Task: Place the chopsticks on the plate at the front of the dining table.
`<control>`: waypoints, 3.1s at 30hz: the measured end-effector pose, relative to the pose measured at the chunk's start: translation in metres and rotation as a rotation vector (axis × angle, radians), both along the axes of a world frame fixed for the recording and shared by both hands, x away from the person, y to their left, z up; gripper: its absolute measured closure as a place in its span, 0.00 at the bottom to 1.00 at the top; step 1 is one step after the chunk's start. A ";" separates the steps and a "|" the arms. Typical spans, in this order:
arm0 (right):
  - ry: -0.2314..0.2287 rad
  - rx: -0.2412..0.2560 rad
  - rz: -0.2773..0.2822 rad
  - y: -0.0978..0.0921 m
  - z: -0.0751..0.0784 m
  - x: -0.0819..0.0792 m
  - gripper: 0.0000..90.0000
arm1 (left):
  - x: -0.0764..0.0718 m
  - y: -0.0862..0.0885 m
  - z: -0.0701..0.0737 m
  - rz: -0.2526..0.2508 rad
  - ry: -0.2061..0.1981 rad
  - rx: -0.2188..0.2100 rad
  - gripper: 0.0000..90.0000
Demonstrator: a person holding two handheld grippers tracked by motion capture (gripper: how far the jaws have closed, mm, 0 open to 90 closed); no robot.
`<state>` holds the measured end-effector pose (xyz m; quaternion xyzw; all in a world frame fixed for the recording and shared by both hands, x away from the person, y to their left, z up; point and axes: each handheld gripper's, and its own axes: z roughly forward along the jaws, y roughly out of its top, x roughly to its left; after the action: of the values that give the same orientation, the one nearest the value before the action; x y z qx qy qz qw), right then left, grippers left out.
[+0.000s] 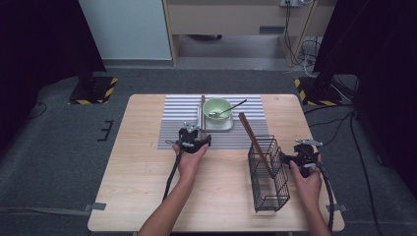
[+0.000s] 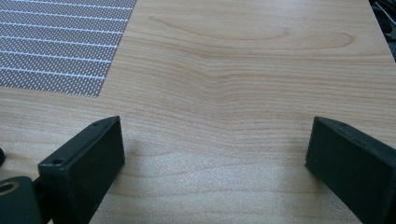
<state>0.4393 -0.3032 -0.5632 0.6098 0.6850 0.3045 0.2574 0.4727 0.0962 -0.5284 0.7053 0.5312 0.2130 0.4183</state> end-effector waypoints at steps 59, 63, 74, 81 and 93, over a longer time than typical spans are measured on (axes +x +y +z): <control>0.000 0.000 0.000 0.000 0.000 0.000 0.05 | 0.008 -0.003 -0.014 0.003 -0.009 0.028 0.84; 0.000 0.000 0.000 0.000 0.000 0.000 0.05 | 0.008 -0.001 -0.014 0.001 -0.012 0.028 0.86; 0.000 0.000 0.000 0.000 0.000 0.000 0.05 | 0.007 -0.001 -0.013 0.003 -0.009 0.013 0.79; 0.000 0.000 0.000 0.000 0.000 0.000 0.05 | 0.005 0.002 -0.009 -0.003 -0.010 0.019 0.68; 0.001 0.001 -0.001 0.000 0.000 0.000 0.05 | -0.005 0.009 0.000 -0.023 -0.047 0.027 0.50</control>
<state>0.4395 -0.3029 -0.5632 0.6105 0.6846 0.3043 0.2569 0.4673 0.1050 -0.5284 0.7118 0.5101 0.2315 0.4237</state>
